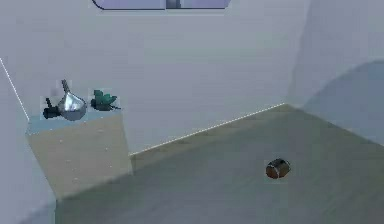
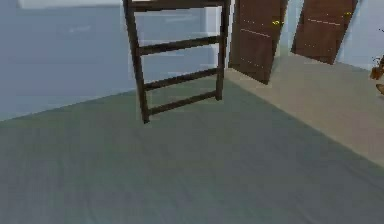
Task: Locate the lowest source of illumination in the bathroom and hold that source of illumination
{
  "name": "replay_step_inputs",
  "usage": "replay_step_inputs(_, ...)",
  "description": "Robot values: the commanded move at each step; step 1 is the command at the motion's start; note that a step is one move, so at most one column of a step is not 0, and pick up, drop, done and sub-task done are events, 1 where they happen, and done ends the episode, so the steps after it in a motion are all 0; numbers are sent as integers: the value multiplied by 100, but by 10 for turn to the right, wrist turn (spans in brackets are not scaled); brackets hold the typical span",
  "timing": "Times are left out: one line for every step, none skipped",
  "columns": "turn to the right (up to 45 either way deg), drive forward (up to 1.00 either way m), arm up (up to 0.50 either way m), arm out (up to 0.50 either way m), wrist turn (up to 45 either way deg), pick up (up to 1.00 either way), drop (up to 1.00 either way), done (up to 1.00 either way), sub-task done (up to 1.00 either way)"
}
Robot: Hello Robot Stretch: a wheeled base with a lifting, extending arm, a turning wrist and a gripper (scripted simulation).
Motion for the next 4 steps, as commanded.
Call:
replay_step_inputs(450, 0, 0, 0, 0, 0, 0, 0, 0)
replay_step_inputs(120, 0, 0, 0, 0, 0, 0, 0, 0)
replay_step_inputs(0, 10, 0, 0, 0, 0, 0, 0, 0)
replay_step_inputs(30, 0, 0, 0, 0, 0, 0, 0, 0)
